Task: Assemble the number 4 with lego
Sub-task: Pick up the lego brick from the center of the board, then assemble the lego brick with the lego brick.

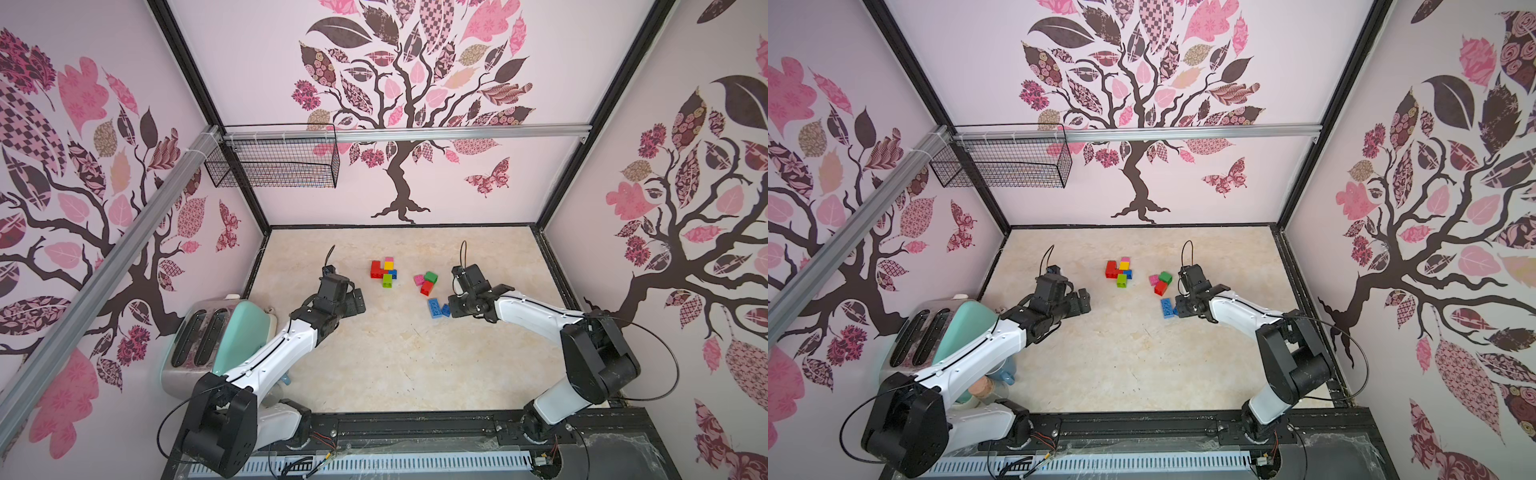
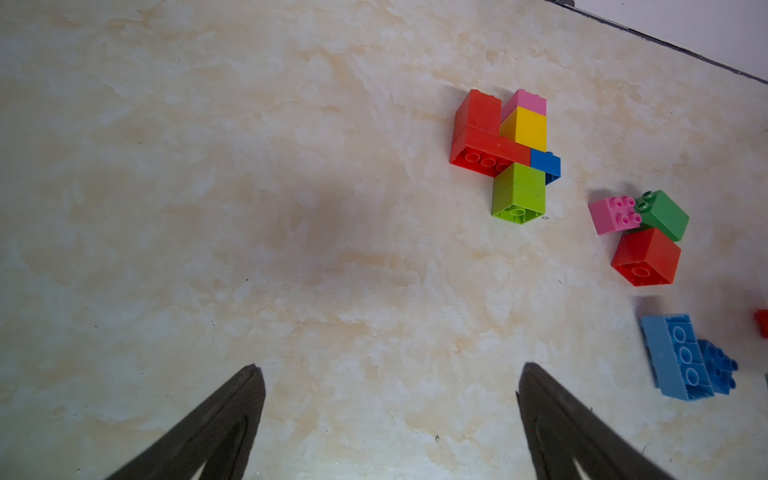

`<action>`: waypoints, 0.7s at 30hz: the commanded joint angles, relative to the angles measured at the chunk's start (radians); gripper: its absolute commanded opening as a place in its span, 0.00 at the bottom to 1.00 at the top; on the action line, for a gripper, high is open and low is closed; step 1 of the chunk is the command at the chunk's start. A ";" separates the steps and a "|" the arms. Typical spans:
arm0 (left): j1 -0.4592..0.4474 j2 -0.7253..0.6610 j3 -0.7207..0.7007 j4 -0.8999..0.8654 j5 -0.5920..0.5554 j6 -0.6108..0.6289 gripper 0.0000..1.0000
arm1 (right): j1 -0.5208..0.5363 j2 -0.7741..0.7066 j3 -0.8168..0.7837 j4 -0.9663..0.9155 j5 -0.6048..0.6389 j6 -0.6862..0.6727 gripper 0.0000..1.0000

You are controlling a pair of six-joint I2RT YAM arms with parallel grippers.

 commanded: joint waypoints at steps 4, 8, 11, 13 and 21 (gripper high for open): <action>-0.002 -0.006 0.043 -0.003 -0.005 -0.013 0.98 | -0.097 0.056 0.133 -0.139 -0.280 -0.408 0.15; -0.002 -0.006 0.040 -0.001 0.001 -0.015 0.98 | -0.146 0.114 0.227 -0.282 -0.374 -0.581 0.18; -0.001 -0.010 0.037 0.000 -0.003 -0.016 0.98 | -0.148 0.204 0.313 -0.435 -0.388 -0.721 0.23; -0.001 -0.016 0.036 -0.003 -0.010 -0.013 0.98 | -0.148 0.253 0.358 -0.482 -0.373 -0.759 0.21; -0.002 -0.033 0.035 -0.009 -0.041 -0.006 0.98 | -0.146 0.300 0.392 -0.427 -0.410 -0.857 0.19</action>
